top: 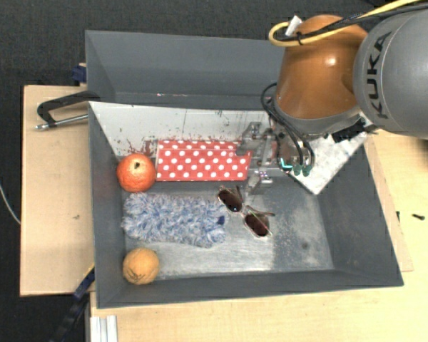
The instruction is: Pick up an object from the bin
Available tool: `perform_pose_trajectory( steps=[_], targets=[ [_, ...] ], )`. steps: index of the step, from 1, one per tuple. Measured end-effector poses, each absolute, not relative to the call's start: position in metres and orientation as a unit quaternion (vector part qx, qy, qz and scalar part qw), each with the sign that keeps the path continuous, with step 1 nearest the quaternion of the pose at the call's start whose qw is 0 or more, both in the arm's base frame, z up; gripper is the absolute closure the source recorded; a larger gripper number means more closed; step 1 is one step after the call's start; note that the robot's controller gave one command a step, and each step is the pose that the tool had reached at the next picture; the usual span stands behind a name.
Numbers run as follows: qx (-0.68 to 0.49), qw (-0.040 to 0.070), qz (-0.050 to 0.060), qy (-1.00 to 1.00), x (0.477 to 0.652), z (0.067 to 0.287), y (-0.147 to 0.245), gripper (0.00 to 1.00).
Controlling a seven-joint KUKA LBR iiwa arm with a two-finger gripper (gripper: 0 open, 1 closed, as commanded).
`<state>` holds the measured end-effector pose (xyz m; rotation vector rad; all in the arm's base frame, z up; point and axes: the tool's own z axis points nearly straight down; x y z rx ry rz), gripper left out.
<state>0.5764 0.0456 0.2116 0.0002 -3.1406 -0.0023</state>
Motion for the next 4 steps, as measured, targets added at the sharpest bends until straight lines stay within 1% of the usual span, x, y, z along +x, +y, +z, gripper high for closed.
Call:
perform_pose_trajectory(
  steps=[1, 2, 3, 4],
  targets=[
    [0.000, -0.001, -0.001, -1.000, 0.577, 0.213, 0.045, 0.00],
    [0.049, -0.002, 0.000, -0.999, 0.568, 0.162, 0.080, 0.00],
    [0.136, -0.004, -0.001, -0.991, 0.567, 0.139, 0.141, 0.00],
    [0.155, 0.001, -0.001, -0.988, 0.556, 0.106, 0.174, 0.00]
  ],
)
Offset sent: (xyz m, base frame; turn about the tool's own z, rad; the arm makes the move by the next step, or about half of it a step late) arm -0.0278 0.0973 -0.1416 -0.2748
